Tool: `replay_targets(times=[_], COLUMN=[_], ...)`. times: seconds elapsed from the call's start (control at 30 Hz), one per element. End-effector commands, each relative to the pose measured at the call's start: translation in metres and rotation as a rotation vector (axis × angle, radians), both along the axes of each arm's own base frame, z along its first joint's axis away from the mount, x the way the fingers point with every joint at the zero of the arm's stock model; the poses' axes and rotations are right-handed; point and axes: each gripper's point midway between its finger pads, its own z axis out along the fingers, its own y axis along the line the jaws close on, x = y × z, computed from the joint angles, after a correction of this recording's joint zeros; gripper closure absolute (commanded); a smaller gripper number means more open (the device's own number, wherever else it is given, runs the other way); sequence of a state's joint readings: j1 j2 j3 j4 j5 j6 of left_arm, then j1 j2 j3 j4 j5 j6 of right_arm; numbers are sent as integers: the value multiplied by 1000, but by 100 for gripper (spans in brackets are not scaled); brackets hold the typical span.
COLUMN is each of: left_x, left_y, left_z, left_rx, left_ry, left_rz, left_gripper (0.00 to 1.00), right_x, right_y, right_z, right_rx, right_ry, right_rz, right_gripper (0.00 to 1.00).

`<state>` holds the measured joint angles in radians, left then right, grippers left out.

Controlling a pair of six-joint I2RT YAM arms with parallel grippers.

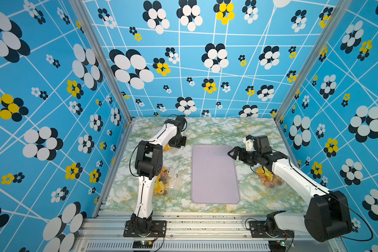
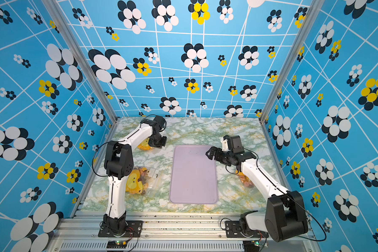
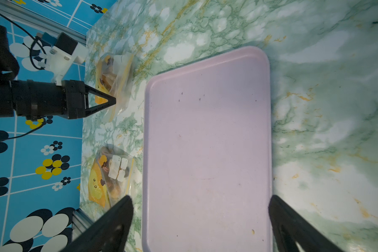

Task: Pour cookies out of the ziploc bag
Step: Open the ziploc bag at the center of the board.

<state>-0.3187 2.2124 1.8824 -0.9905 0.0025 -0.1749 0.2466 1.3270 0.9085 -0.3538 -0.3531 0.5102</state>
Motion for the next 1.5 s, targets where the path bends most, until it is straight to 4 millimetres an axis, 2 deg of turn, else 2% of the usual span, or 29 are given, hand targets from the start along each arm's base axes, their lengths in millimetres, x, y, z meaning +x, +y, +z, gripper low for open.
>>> replay_targets(times=[0.0, 0.2, 0.33, 0.53, 0.7, 0.9, 1.03, 1.23, 1.47], left_x=[-17, -47, -57, -54, -52, -55, -56, -50, -51], left_y=[-9, -26, -32, -36, -40, -44, -42, -31, -42], left_z=[26, 37, 38, 35, 38, 31, 30, 39, 33], left_rx=[-19, -56, -60, -70, -91, -111, -105, -67, -119], left_ry=[-27, -19, -23, -5, -5, 25, 21, -43, -15], left_rz=[-1, -4, -5, -20, -27, -32, -29, -6, -30], left_gripper=[100, 100, 100, 100, 92, 84, 84, 84, 83], right_x=[-1, -1, 2, 4, 3, 3, 5, 5, 4], right_y=[1, 3, 6, 7, 6, 6, 7, 7, 9], right_z=[-1, -7, -10, -9, -10, -12, -12, -13, -17], right_rx=[7, 21, 40, 45, 39, 38, 38, 40, 42], right_ry=[-7, 5, 10, 9, 11, 16, 16, 21, 31], right_rz=[-7, -6, -8, -5, -6, -7, -7, -6, -1], right_gripper=[1, 1, 1, 1, 1, 1, 1, 1, 1])
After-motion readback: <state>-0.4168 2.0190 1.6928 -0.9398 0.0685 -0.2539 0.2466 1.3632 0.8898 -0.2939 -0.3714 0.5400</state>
